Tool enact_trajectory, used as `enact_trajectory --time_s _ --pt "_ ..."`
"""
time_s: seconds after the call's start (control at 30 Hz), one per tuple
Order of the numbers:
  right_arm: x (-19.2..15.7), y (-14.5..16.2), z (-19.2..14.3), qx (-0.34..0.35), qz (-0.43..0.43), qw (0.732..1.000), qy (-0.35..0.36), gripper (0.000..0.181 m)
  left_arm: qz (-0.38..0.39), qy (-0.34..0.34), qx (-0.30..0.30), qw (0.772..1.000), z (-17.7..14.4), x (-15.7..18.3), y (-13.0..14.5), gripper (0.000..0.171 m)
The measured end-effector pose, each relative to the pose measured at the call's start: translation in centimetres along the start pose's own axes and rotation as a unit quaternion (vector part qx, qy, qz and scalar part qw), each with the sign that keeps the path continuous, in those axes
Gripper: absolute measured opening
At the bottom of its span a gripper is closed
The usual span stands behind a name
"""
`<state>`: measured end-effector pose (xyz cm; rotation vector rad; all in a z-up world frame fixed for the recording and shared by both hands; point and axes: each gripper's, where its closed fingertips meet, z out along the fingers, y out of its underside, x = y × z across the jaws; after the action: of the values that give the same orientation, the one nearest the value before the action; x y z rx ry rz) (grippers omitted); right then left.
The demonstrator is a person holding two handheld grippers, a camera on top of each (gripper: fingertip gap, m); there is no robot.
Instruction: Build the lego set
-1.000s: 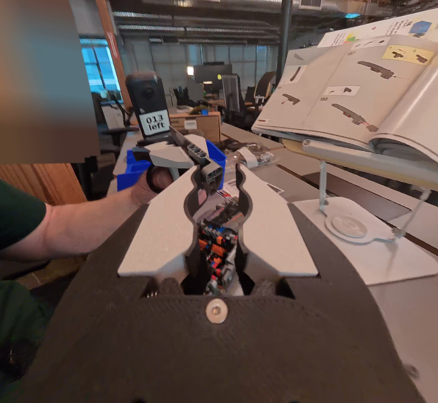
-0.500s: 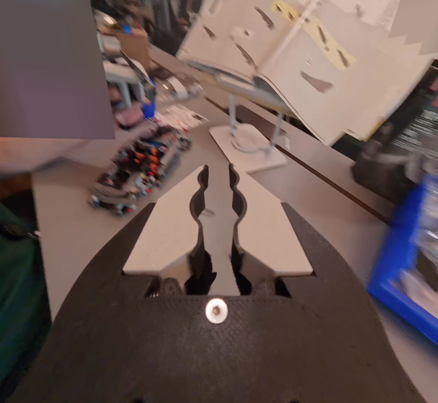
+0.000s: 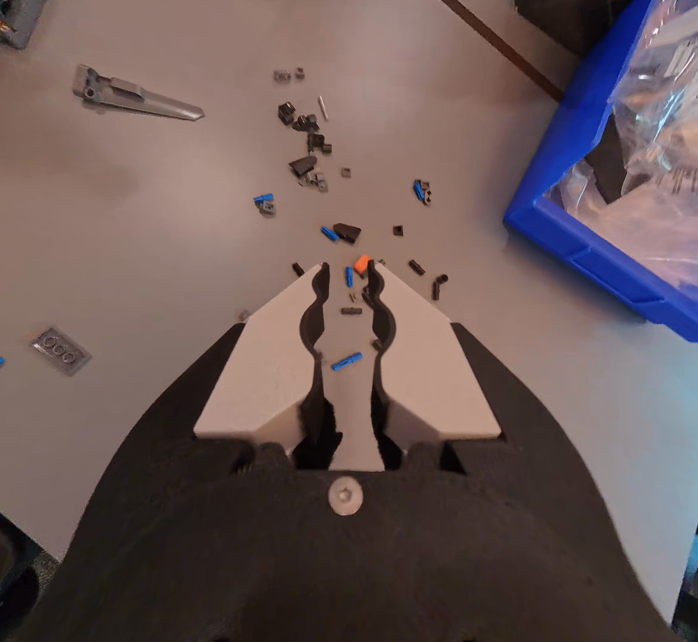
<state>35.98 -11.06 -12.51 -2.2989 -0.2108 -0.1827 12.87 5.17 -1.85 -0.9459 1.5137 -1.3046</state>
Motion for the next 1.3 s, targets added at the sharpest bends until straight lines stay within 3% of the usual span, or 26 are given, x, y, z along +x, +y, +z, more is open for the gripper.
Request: enact_trajectory --time_s 0.13,0.27,0.43,0.6,0.73,0.87,0.93,1.03,1.13,1.3 --pt "0.0 1.5 0.2 -0.022 0.002 1.0 -0.01 0.017 -0.004 -0.006 -0.004 1.0 0.0 -0.5 0.4 0.0" --pt "-2.7 2.8 -0.1 -0.038 -0.003 0.996 -0.075 0.016 -0.006 -0.009 -0.007 1.0 0.0 -0.7 0.6 0.0" --pt "-10.0 2.5 -1.9 -0.006 -0.045 0.978 -0.202 0.019 -0.006 -0.007 -0.01 1.0 0.3 -0.6 0.8 0.0" --pt "-17.2 3.9 -2.2 -0.014 -0.096 0.956 -0.276 0.012 -0.005 -0.001 -0.012 1.0 0.7 -0.1 0.9 0.0" --pt "-18.5 5.9 -0.2 -0.057 -0.116 0.957 -0.26 0.003 -0.001 0.008 -0.011 1.0 1.0 0.5 0.8 0.0" --pt "-16.9 5.3 1.1 -0.055 -0.118 0.968 -0.216 0.0 -0.01 0.027 0.003 1.0 1.3 1.5 0.3 0.0" --pt "-16.4 2.6 1.0 -0.007 -0.116 0.971 -0.208 0.005 -0.015 0.044 0.015 0.999 1.5 2.3 -0.2 0.0" --pt "-15.5 -4.4 0.5 0.113 -0.111 0.973 -0.169 0.028 -0.028 0.07 0.037 0.996 1.7 3.3 -1.0 0.0" --pt "-16.1 -11.6 -0.6 0.242 -0.104 0.95 -0.165 0.039 -0.048 0.094 0.057 0.993 1.8 4.1 -1.7 0.0" --pt "-18.5 -17.5 0.2 0.296 -0.114 0.926 -0.206 0.037 -0.058 0.115 0.064 0.99 1.9 5.3 -1.8 0.0"
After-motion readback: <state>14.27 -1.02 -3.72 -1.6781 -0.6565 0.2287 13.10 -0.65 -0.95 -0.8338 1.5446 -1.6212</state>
